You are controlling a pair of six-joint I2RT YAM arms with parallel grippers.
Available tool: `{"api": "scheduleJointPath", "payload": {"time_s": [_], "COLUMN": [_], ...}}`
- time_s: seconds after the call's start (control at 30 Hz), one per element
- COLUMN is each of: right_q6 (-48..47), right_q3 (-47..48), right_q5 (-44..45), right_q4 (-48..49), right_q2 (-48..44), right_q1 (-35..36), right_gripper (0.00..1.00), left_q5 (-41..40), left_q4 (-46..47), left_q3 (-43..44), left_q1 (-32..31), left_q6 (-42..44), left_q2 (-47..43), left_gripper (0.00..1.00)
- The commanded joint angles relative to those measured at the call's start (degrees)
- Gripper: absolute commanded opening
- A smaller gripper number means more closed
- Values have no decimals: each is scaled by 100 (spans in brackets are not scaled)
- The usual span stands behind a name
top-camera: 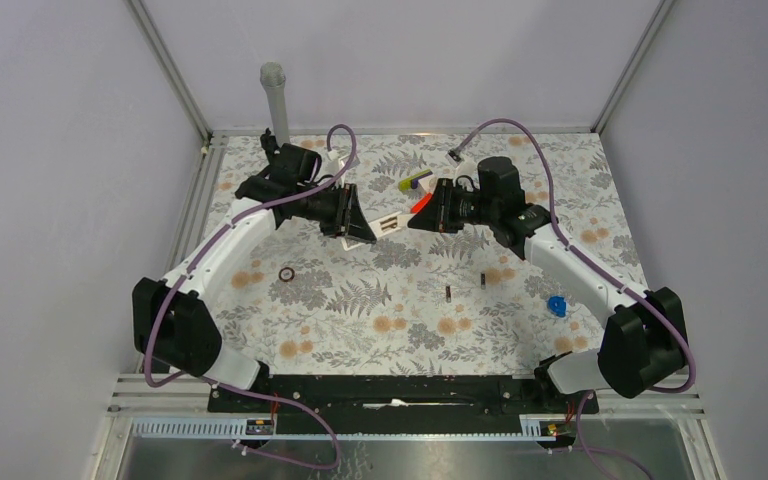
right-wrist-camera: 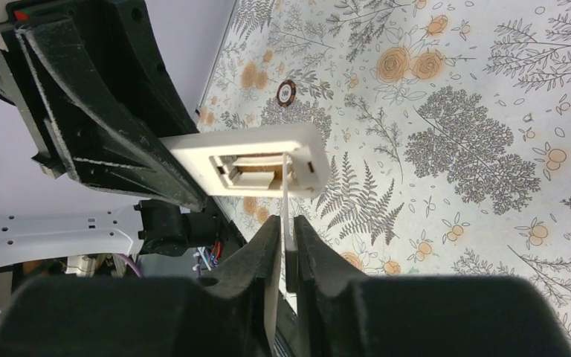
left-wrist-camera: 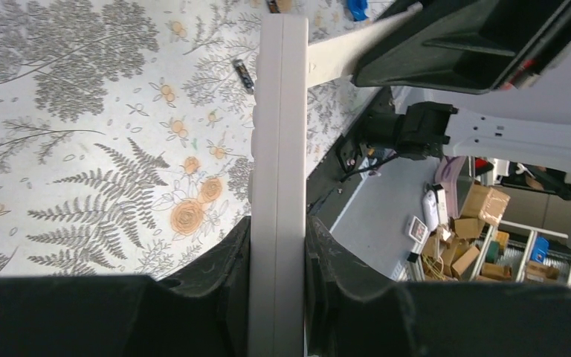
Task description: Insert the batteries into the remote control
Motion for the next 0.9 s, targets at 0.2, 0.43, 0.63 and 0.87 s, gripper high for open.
{"api": "scheduleJointPath", "payload": {"time_s": [0.2,0.43,0.63,0.87], "right_q6": [628,727,511,206], "right_q3": [-512,-1146,-1220,-982], "right_q5": [-57,1176,1175,1263], "right_q4": [1072,931,531,-150], "right_q2": [-194,-108,825,1433], "right_q1": [-27,-89,-223,-392], "right_gripper": [0,0,0,18], "left_q5": [-1153,-2189,-1920,-1487], "left_q4": [137,383,608,757], "left_q3": [-210,-798,-1060,-1197], "left_q1": [64,234,247,251], "left_q6": [263,148,159,226], "left_q2": [119,-140,-493,-704], "left_gripper": [0,0,0,0]}}
